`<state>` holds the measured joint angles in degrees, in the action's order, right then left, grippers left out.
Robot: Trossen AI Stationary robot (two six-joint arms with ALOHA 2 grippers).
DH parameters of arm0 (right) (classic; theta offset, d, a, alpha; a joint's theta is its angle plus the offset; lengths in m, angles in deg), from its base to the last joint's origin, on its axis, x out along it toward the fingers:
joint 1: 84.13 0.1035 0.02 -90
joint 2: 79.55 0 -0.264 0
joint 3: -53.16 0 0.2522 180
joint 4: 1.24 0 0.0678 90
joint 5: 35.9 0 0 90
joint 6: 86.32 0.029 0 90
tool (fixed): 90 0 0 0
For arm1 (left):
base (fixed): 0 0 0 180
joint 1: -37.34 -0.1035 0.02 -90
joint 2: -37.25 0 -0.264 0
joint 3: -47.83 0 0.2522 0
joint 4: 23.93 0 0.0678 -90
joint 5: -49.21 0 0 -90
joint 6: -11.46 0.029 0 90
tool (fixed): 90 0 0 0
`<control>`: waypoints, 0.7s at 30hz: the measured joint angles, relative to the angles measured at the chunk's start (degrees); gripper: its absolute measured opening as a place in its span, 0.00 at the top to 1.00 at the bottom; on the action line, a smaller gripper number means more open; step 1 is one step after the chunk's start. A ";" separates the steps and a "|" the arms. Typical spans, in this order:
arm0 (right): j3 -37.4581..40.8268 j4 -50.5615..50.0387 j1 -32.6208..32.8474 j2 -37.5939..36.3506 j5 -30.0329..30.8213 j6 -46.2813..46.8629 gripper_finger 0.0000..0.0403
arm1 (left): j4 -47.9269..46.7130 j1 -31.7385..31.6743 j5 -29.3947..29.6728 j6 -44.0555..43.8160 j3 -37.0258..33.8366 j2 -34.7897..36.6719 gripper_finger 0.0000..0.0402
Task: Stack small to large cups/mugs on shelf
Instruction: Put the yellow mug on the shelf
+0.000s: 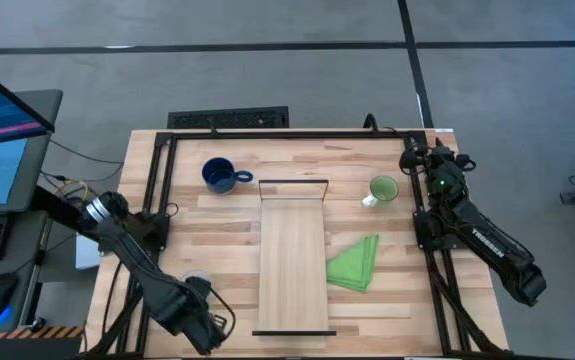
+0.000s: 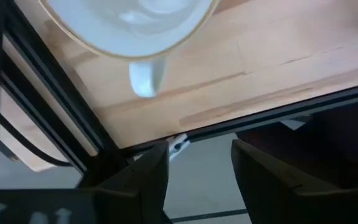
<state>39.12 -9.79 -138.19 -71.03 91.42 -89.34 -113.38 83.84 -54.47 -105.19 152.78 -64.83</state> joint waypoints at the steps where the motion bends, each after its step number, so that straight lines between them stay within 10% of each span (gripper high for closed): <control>1: 0.00 0.00 0.00 0.00 0.00 0.01 0.39 | -0.07 0.00 -0.06 -0.62 0.09 -0.45 0.59; 21: 0.00 -0.47 0.04 0.15 -4.88 0.06 0.39 | -6.95 4.23 6.36 -4.72 -1.68 -3.05 0.59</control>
<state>39.12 -10.25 -138.15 -70.88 86.54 -89.28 -120.32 88.07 -48.10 -109.91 151.10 -67.88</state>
